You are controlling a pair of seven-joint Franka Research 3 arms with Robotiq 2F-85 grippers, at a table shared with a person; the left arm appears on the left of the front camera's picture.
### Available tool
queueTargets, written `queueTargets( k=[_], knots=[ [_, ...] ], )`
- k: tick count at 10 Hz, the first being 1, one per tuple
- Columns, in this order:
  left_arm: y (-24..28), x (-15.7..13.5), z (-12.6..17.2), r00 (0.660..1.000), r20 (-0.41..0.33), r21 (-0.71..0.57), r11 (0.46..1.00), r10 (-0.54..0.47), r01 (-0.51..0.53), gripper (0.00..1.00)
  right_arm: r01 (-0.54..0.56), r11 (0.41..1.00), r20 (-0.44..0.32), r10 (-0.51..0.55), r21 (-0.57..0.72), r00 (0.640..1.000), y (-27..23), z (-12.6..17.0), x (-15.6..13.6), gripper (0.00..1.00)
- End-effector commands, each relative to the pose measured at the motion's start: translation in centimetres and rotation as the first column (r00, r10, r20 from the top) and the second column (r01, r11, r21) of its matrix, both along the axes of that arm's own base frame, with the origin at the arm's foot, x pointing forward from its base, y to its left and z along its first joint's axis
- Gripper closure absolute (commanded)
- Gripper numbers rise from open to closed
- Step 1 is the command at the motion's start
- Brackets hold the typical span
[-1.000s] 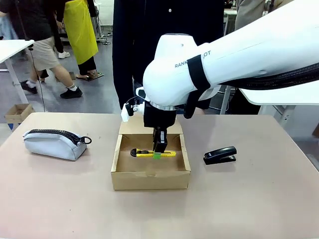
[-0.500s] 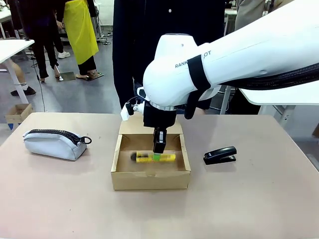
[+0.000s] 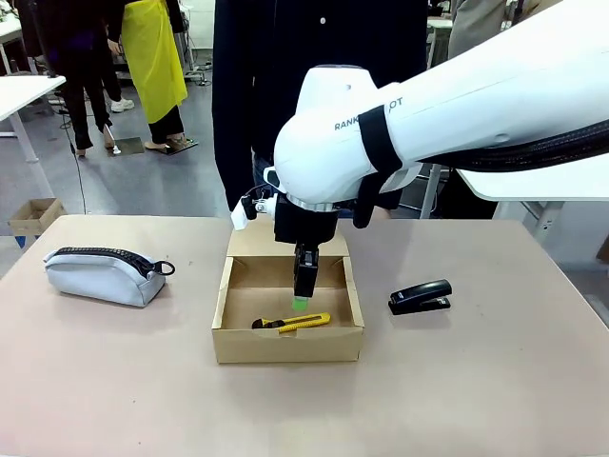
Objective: Pack the items into the box.
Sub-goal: Pick up the item specified by the human and place it in the Mailer Box.
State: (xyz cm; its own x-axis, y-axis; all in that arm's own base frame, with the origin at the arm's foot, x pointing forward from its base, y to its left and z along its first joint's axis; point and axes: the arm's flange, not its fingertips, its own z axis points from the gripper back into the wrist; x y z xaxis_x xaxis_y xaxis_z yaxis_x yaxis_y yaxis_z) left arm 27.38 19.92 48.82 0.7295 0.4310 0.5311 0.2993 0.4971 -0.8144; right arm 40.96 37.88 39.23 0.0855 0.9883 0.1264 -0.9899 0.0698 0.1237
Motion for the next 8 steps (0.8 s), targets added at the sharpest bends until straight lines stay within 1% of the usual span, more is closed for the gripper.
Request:
queueTargets(
  k=[1,2,3,4,5,6,7,8],
  knots=[
    [0.0,0.1,0.1,1.0,0.029,-0.005,1.0,0.0,0.0,0.0,0.029,1.0,0.009,-0.029,0.011,1.0,-0.4,0.2,-0.4,0.0],
    [0.0,0.1,0.1,1.0,0.029,-0.005,1.0,0.0,0.0,0.0,0.06,0.998,0.023,-0.061,0.02,0.998,-1.3,0.8,-0.4,0.0],
    [0.0,0.1,0.1,1.0,0.029,-0.005,1.0,0.0,0.0,0.0,0.18,0.979,0.027,-0.183,0.09,0.983,-4.4,2.8,-0.1,0.0],
    [0.0,0.1,0.1,1.0,0.029,-0.005,1.0,0.0,0.0,0.0,0.377,0.909,-0.029,-0.378,0.179,0.925,-9.8,4.9,0.1,0.0],
    [0.0,0.1,0.1,1.0,0.029,-0.005,1.0,0.0,0.0,0.0,0.583,0.776,-0.133,-0.569,0.239,0.812,-16.5,6.5,-0.2,0.0],
    [0.0,0.1,0.1,1.0,0.029,-0.005,1.0,0.0,0.0,0.0,0.718,0.643,-0.23,-0.681,0.265,0.695,-22.7,7.5,-1.6,0.0],
    [0.0,0.1,0.1,1.0,0.029,-0.005,1.0,0.0,0.0,0.0,0.8,0.528,-0.335,-0.727,0.285,0.599,-28.3,8.0,-3.3,0.0],
    [0.0,0.1,0.1,1.0,0.029,-0.005,1.0,0.0,0.0,0.0,0.861,0.405,-0.425,-0.751,0.306,0.505,-34.4,8.2,-5.2,0.0]
  ],
)
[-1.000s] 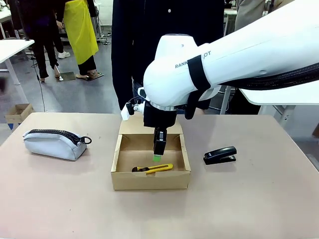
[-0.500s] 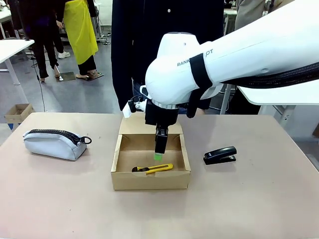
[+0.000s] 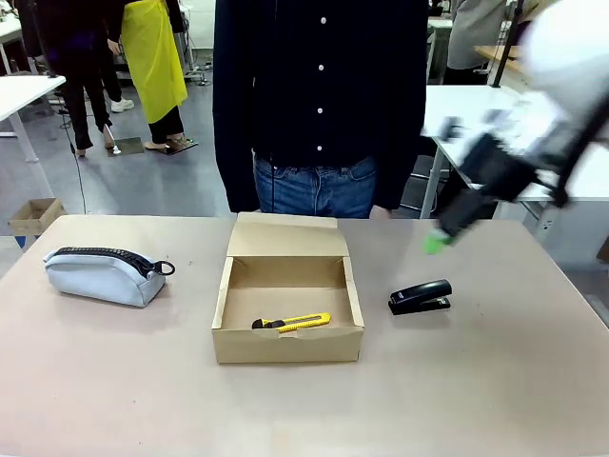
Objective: Pack the items into the box.
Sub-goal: Pick up the item specified by the human and place it in the Mailer Box.
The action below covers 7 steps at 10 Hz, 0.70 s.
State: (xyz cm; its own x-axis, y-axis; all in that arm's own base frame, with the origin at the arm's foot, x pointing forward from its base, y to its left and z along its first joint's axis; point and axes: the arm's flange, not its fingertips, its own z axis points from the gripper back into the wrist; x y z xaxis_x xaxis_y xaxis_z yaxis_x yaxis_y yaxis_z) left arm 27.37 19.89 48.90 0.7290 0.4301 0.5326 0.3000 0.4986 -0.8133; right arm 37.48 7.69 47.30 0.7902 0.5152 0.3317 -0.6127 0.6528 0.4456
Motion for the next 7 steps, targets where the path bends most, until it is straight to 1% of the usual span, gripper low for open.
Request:
queueTargets(
  k=[1,2,3,4,5,6,7],
  knots=[
    [0.0,0.1,0.0,1.0,0.028,-0.007,1.0,0.0,0.0,0.0,0.37,0.908,-0.101,-0.357,0.195,0.929,-9.5,-0.4,-3.5,0.0],
    [0.0,0.1,0.0,1.0,0.028,-0.007,1.0,0.0,0.0,0.0,0.475,0.829,-0.155,-0.449,0.296,0.88,-14.2,-1.5,-5.4,0.0],
    [0.0,0.1,0.0,1.0,0.028,-0.007,1.0,0.0,0.0,0.0,0.515,0.743,-0.203,-0.477,0.427,0.855,-18.0,-3.0,-7.3,0.0],
    [0.0,0.1,0.0,1.0,0.028,-0.007,1.0,0.0,0.0,0.0,0.637,0.611,-0.313,-0.56,0.469,0.767,-21.6,-5.3,-9.3,0.0],
    [0.0,0.1,0.0,1.0,0.028,-0.007,1.0,0.0,0.0,0.0,0.729,0.473,-0.445,-0.583,0.494,0.68,-23.8,-7.4,-10.7,0.0],
    [0.0,0.1,0.0,1.0,0.028,-0.007,1.0,0.0,0.0,0.0,0.784,0.367,-0.513,-0.603,0.501,0.611,-25.2,-9.3,-11.8,0.0],
    [0.0,0.1,0.0,1.0,0.028,-0.007,1.0,0.0,0.0,0.0,0.798,0.336,-0.55,-0.588,0.501,0.593,-25.7,-10.6,-12.2,0.0]
  ],
)
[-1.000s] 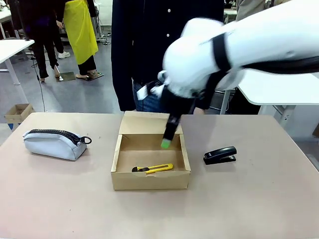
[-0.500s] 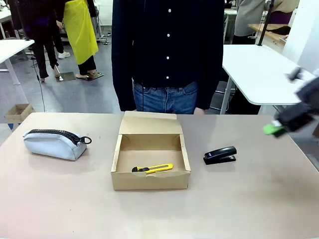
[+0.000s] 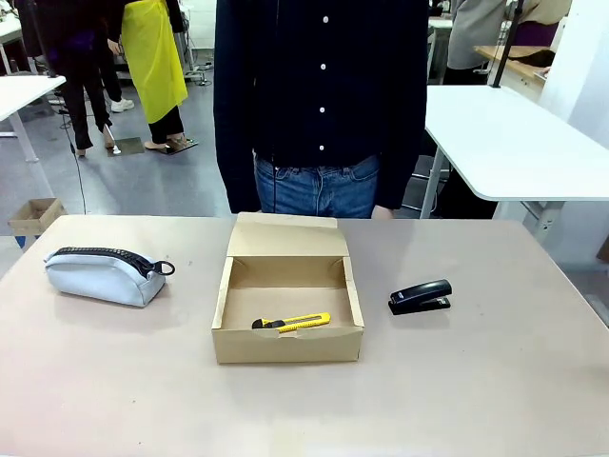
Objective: Pack the items into the box.
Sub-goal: Pick up the item specified by the human and place it in the Mailer Box.
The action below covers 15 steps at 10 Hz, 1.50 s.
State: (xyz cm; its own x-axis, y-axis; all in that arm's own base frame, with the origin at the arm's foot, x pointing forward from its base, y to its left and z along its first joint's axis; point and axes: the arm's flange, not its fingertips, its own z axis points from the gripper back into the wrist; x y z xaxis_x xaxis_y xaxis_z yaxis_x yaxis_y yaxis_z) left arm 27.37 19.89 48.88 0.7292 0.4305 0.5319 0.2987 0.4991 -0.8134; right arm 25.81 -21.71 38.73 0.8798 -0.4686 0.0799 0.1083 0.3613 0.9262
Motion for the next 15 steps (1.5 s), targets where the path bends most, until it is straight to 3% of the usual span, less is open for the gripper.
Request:
queueTargets(
  k=[1,2,15],
  knots=[
    [0.0,0.1,0.0,1.0,0.029,-0.007,1.0,-0.001,0.001,0.0,0.076,0.992,-0.003,-0.076,0.1,0.997,3.8,-2.6,-0.2,0.0],
    [0.0,0.1,0.0,1.0,0.029,-0.007,1.0,-0.001,0.001,0.0,0.0,1.0,0.0,0.0,0.0,1.0,0.0,0.0,0.0,0.0],
    [0.0,0.1,0.0,1.0,0.029,-0.007,1.0,-0.001,0.001,0.0,0.0,1.0,0.0,0.0,0.0,1.0,0.0,0.0,0.0,0.0]
  ],
)
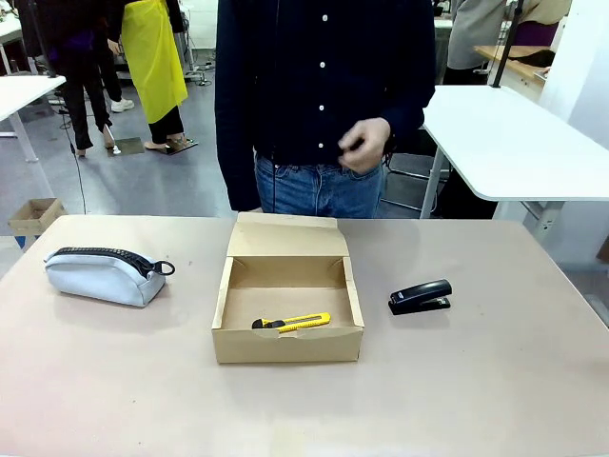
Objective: Pack the items into the box.
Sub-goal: Pick up the item specified by the human and place it in the Mailer Box.
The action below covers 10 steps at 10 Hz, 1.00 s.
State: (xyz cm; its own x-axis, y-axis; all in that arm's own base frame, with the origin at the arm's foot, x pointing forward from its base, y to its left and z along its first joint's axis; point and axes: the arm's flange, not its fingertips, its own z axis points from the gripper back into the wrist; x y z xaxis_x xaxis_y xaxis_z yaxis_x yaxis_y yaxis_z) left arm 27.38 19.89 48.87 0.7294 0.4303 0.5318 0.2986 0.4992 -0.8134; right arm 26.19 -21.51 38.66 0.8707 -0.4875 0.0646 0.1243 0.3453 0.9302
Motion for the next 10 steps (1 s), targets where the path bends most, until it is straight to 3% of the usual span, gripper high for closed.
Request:
queueTargets(
  k=[1,10],
  knots=[
    [-0.01,0.09,0.03,1.0,0.029,-0.007,1.0,-0.001,0.001,0.0,-0.02,1.0,0.009,0.02,-0.015,1.0,-0.21,0.08,-0.38,0.0],
    [-0.01,0.09,0.03,1.0,0.029,-0.007,1.0,-0.001,0.001,0.0,-0.02,1.0,0.009,0.02,-0.015,1.0,-0.21,0.08,-0.38,0.0]
  ],
)
